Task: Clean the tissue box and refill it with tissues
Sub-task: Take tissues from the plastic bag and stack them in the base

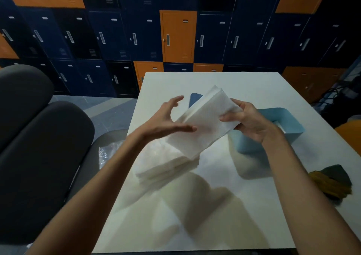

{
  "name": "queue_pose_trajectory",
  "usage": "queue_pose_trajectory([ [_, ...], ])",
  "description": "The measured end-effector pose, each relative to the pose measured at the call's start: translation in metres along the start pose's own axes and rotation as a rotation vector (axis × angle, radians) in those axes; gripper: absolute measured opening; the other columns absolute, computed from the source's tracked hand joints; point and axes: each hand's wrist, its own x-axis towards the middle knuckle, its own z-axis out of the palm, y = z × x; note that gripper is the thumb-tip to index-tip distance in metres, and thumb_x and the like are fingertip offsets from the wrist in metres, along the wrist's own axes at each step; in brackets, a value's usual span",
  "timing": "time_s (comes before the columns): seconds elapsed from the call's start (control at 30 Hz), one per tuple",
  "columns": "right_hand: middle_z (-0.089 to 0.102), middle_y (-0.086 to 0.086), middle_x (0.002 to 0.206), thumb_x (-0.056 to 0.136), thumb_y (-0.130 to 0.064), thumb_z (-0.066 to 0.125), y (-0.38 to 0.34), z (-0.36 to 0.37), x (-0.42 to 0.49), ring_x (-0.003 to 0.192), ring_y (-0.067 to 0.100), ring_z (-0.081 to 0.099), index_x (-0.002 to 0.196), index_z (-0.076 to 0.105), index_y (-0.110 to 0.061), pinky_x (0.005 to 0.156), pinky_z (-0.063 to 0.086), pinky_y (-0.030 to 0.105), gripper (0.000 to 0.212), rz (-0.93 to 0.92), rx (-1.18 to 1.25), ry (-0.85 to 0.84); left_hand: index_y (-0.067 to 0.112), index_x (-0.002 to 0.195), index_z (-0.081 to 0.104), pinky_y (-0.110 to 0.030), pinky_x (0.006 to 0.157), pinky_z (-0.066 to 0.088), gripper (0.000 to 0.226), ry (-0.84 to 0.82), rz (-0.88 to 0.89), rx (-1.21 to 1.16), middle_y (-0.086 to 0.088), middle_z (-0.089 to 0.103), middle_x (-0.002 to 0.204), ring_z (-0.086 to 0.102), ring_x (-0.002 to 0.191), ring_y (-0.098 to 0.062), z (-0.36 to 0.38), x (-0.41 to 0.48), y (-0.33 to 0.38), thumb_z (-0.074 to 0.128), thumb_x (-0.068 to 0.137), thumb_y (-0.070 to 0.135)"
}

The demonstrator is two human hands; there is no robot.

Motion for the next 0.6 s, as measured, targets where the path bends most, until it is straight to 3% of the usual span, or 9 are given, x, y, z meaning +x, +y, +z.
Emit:
queue_pose_trajectory([
  [0.17, 0.064, 0.007, 0.103, 0.059, -0.015, 0.081, -0.007, -0.029, -0.021, 0.1, 0.025, 0.06, 0.115, 0.064, -0.008, 0.101, 0.04, 0.058, 0.059, -0.008, -0.012, -0.091, 0.028, 0.129, 0.052, -0.04, 0.095, 0.051, 0.065, -0.155, 0.088, -0.105, 0.002, 0.06, 0.123, 0.059, 0.112, -0.016, 0.022, 0.005, 0.041, 0.077, 0.07, 0.039],
  [0.23, 0.063, 0.004, 0.104, 0.062, -0.016, 0.081, -0.01, -0.038, -0.027, 0.104, 0.027, 0.057, 0.115, 0.064, -0.014, 0.098, 0.043, 0.057, 0.055, -0.04, 0.055, -0.052, 0.024, 0.119, 0.062, -0.036, 0.086, 0.055, 0.043, -0.152, 0.11, -0.236, -0.001, 0.068, 0.111, 0.065, 0.101, -0.019, 0.039, 0.002, 0.045, 0.076, 0.079, 0.03],
  [0.3, 0.06, 0.004, 0.107, 0.064, -0.027, 0.083, -0.008, -0.047, -0.036, 0.103, 0.026, 0.057, 0.12, 0.06, -0.021, 0.092, 0.051, 0.047, 0.06, -0.071, 0.19, -0.003, 0.018, 0.111, 0.067, -0.037, 0.085, 0.056, 0.03, -0.11, 0.105, -0.43, -0.006, 0.07, 0.107, 0.067, 0.097, -0.023, 0.061, -0.001, 0.043, 0.073, 0.083, 0.026],
  [0.4, 0.068, 0.004, 0.105, 0.053, -0.04, 0.09, 0.01, -0.049, -0.055, 0.094, 0.021, 0.066, 0.125, 0.057, -0.015, 0.082, 0.055, 0.034, 0.083, -0.02, 0.303, -0.009, 0.01, 0.114, 0.062, -0.04, 0.09, 0.051, 0.028, -0.026, 0.029, -0.76, -0.012, 0.069, 0.114, 0.065, 0.1, -0.026, 0.098, -0.004, 0.037, 0.067, 0.088, 0.019],
  [0.47, 0.071, 0.005, 0.108, 0.065, -0.026, 0.083, 0.028, -0.038, -0.067, 0.098, 0.021, 0.068, 0.124, 0.057, -0.012, 0.083, 0.057, 0.033, 0.067, 0.088, 0.217, -0.002, 0.012, 0.119, 0.058, -0.041, 0.093, 0.049, 0.032, 0.024, -0.013, -0.883, -0.011, 0.068, 0.117, 0.063, 0.106, -0.026, 0.121, -0.006, 0.033, 0.065, 0.088, 0.019],
  [0.6, 0.07, 0.009, 0.108, 0.077, -0.014, 0.077, 0.058, -0.023, -0.078, 0.097, 0.022, 0.068, 0.121, 0.059, -0.007, 0.085, 0.057, 0.036, 0.047, 0.108, -0.084, 0.208, 0.022, 0.126, 0.052, -0.031, 0.085, 0.053, 0.045, 0.129, 0.016, -0.822, -0.002, 0.066, 0.117, 0.063, 0.108, -0.019, 0.155, -0.014, 0.035, 0.065, 0.082, 0.022],
])
